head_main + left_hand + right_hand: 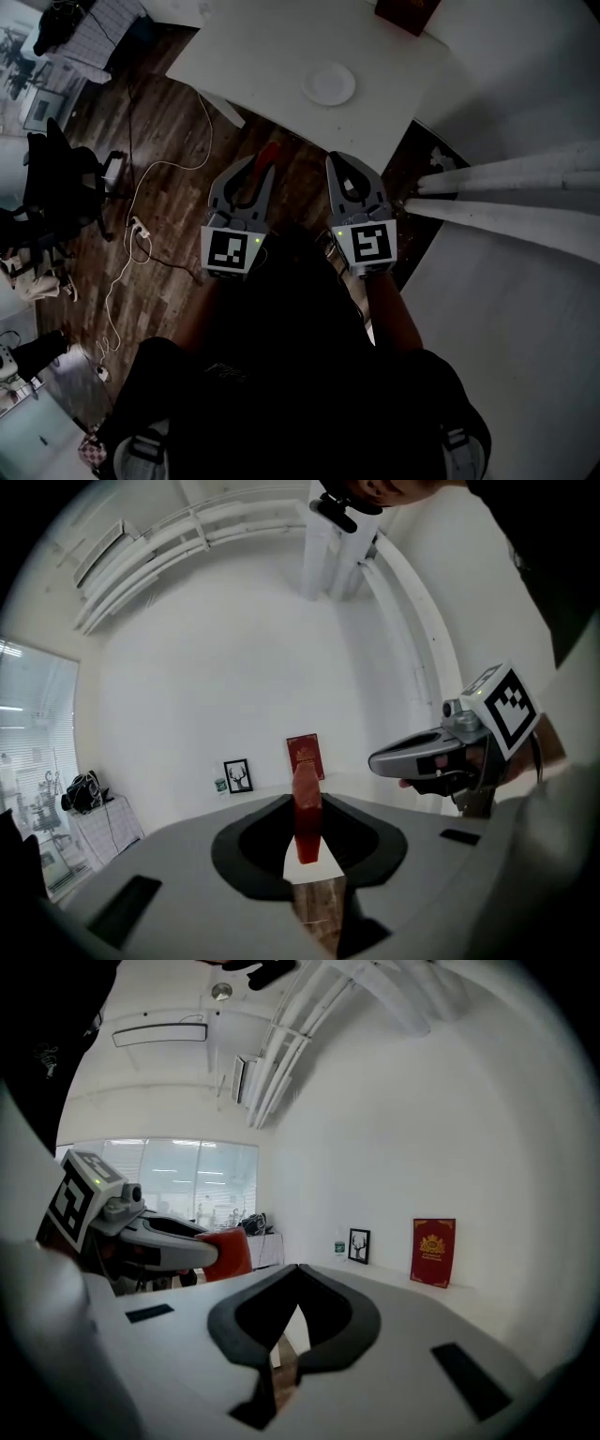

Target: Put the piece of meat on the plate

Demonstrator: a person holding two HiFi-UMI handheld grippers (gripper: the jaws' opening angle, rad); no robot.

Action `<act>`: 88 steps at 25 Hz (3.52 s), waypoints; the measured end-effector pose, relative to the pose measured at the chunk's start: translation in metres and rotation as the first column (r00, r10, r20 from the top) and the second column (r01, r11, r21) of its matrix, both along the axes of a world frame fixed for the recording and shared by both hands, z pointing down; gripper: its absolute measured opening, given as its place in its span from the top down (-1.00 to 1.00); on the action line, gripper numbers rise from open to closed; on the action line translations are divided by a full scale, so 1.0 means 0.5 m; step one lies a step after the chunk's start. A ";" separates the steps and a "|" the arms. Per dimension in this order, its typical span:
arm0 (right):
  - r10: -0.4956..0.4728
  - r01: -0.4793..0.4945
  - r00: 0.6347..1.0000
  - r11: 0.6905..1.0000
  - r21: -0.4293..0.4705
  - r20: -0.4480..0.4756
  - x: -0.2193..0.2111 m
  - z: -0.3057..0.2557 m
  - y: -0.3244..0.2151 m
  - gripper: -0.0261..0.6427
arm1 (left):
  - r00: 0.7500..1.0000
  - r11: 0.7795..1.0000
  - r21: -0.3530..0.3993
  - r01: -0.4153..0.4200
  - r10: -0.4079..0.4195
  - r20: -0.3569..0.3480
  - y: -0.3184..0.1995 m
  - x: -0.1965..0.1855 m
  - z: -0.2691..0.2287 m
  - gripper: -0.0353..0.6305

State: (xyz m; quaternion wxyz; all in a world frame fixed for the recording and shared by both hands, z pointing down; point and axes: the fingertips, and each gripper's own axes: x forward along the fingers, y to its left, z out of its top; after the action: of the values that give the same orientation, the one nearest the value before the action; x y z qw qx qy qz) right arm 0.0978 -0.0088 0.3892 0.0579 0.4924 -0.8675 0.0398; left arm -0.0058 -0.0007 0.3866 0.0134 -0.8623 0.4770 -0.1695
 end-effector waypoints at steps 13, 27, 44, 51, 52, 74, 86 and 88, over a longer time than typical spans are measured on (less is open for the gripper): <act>-0.177 0.145 0.872 0.984 -0.105 -0.456 -0.002 0.062 -0.206 0.86 | 0.962 0.972 0.040 -0.230 0.221 0.159 -0.240 0.042 0.063 0.63; -0.204 0.302 0.338 0.948 -0.099 -0.919 -0.060 0.142 -0.414 0.60 | 0.782 0.873 0.057 -0.485 0.403 0.476 -0.411 0.070 0.153 0.63; -0.156 0.400 0.106 0.911 -0.102 -0.982 -0.099 0.189 -0.387 0.63 | 0.723 0.833 0.083 -0.547 0.420 0.548 -0.378 0.094 0.173 0.63; -0.160 0.353 0.141 0.930 -0.102 -0.977 -0.090 0.190 -0.386 0.65 | 0.787 0.865 0.079 -0.496 0.409 0.463 -0.383 0.087 0.170 0.58; -0.156 0.345 0.141 0.933 -0.099 -0.978 -0.088 0.187 -0.388 0.65 | 0.797 0.870 0.079 -0.486 0.404 0.449 -0.384 0.085 0.168 0.58; -0.240 0.005 0.384 0.966 -0.258 -0.891 0.028 0.286 -0.390 0.65 | 0.989 0.934 -0.334 -0.124 0.090 -0.116 -0.356 -0.041 0.277 0.89; -0.311 -0.020 0.385 0.939 -0.344 -0.869 0.032 0.362 -0.419 0.65 | 0.987 0.909 -0.397 -0.129 0.080 -0.139 -0.342 -0.043 0.308 0.88; -0.325 -0.019 0.375 0.934 -0.358 -0.868 0.035 0.378 -0.430 0.65 | 0.986 0.905 -0.404 -0.137 0.086 -0.140 -0.340 -0.039 0.312 0.88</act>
State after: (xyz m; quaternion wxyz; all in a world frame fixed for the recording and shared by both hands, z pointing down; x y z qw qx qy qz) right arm 0.1151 -0.2237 0.5780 0.6057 0.3323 -0.7147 -0.1087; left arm -0.0251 -0.1705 0.5424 -0.1873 -0.8801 0.3803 -0.2136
